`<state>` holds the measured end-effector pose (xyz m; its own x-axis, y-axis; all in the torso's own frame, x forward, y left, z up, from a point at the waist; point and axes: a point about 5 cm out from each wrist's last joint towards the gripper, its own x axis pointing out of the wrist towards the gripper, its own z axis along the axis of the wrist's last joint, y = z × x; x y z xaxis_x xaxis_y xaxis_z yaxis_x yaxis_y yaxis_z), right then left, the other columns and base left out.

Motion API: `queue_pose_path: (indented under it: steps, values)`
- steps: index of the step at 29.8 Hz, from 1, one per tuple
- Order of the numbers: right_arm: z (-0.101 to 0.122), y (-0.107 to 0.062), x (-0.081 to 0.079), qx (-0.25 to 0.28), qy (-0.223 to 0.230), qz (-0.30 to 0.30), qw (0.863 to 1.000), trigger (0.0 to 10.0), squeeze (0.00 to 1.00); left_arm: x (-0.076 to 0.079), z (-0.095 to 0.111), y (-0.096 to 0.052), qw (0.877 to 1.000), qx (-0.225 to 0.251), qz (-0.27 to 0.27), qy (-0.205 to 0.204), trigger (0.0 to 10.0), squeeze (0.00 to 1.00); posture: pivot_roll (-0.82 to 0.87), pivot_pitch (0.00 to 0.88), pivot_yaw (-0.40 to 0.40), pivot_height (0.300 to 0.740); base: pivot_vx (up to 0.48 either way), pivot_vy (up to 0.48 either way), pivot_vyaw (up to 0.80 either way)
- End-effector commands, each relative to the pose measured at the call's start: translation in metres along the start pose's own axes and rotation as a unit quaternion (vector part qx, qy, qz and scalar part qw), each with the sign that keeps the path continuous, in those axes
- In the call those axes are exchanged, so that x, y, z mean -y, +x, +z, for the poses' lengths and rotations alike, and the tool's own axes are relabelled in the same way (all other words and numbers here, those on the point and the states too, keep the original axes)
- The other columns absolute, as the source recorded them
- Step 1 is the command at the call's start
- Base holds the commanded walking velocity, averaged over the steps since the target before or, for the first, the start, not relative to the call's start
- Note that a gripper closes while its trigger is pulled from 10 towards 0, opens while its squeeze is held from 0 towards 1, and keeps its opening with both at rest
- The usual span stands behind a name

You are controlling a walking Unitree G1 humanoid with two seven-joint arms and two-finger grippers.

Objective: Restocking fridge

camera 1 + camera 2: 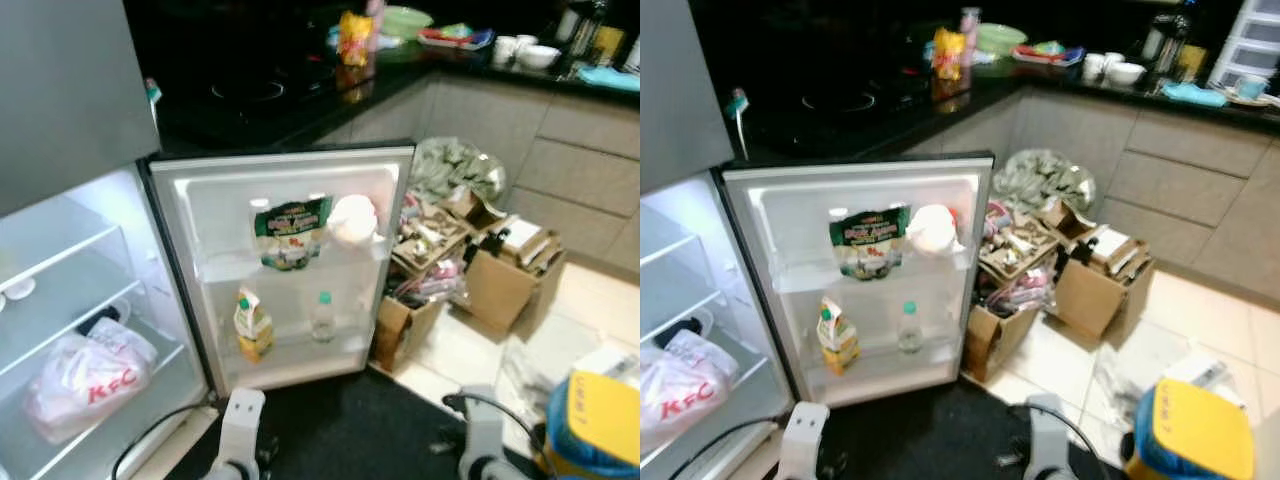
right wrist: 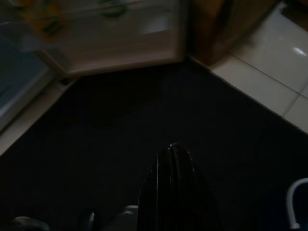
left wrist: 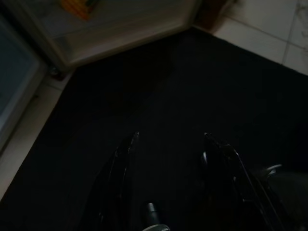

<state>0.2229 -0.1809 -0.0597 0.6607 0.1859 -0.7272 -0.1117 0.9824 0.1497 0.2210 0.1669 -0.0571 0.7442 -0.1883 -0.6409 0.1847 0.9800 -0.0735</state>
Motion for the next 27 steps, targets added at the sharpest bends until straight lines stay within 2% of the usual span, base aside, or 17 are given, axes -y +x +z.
queue_pose_path:
  steps: [1, 21, 27]
  values:
    - [0.0041, -0.0004, 0.0033, 0.006, -0.007, -0.003, 1.0, 10.0, 0.0, -0.0035, 0.0002, -0.0003, 1.0, -0.004, 0.008, 0.001, 10.0, 0.0, -0.09, 0.033, -0.017, 0.74, 0.0, 0.0, 0.0]
    - [0.0046, -0.0003, 0.0037, 0.003, -0.017, -0.003, 1.0, 10.0, 0.0, -0.0015, 0.0027, -0.0004, 1.0, 0.015, 0.006, 0.012, 10.0, 0.0, -0.09, 0.035, -0.018, 0.74, 0.0, 0.0, 0.0]
    - [0.0058, 0.0, 0.0029, 0.005, -0.021, -0.001, 1.0, 10.0, 0.0, -0.0008, 0.0022, -0.0004, 1.0, 0.015, 0.007, 0.011, 10.0, 0.0, -0.09, 0.034, -0.019, 0.74, 0.0, -0.393, 0.0]
